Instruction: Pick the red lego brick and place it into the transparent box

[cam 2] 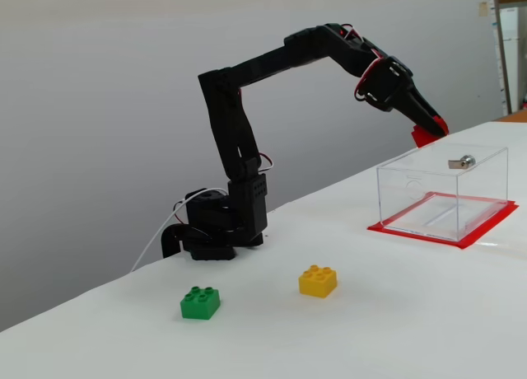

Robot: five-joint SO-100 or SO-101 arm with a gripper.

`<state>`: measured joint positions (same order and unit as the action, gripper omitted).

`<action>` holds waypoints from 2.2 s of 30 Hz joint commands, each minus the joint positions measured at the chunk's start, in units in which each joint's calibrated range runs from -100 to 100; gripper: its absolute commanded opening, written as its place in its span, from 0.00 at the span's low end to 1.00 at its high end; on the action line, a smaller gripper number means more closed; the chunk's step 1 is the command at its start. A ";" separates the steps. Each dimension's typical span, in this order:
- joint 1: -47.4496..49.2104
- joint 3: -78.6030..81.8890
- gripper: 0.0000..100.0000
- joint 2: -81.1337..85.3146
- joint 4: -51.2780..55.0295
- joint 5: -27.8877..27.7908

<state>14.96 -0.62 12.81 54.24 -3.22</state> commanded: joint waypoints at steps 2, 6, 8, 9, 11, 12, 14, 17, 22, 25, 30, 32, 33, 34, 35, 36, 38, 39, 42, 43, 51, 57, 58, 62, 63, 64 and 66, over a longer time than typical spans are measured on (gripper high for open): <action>1.20 -1.19 0.02 4.46 0.33 -0.38; 4.23 -1.28 0.02 5.73 0.33 0.04; 6.89 -1.28 0.02 6.32 0.33 0.09; 8.44 -1.28 0.02 6.58 0.33 0.09; 11.92 -1.28 0.02 6.83 0.33 -0.22; 13.77 -1.28 0.02 6.83 0.33 -0.27; 17.09 -1.28 0.02 6.49 0.33 -0.27; 21.75 -1.28 0.02 6.41 0.33 -0.12; 28.41 -1.28 0.02 5.98 0.33 0.09; 31.29 -1.28 0.02 5.90 0.24 0.14; 35.65 -1.19 0.02 4.88 -0.46 0.20; 36.17 -1.19 0.02 2.84 -0.54 0.20; 36.32 -1.28 0.02 1.74 -0.54 0.20; 36.47 -1.28 0.02 0.55 -0.54 0.25; 36.54 -1.28 0.02 -0.38 -0.63 0.30; 36.76 -1.37 0.02 -1.31 -0.72 0.30; 37.65 -2.28 0.02 -3.35 -0.98 0.30; 37.87 -2.82 0.02 -4.37 -1.06 0.30; 38.76 -6.34 0.02 -7.93 -1.06 0.30; 39.05 -7.79 0.02 -9.12 -1.06 0.30; 40.24 -15.66 0.02 -15.82 -0.46 0.25; 40.16 -14.84 0.16 -15.99 -0.02 0.25; 40.16 -14.84 0.19 -15.99 -0.02 0.25; 40.16 -14.84 0.26 -15.99 -0.11 0.25; 40.09 -14.84 0.26 -15.99 -0.11 0.25; 40.02 -14.84 0.26 -15.99 -0.11 0.25; 40.02 -14.84 0.26 -15.99 -0.11 0.25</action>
<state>55.24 -13.06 -3.59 53.90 -3.13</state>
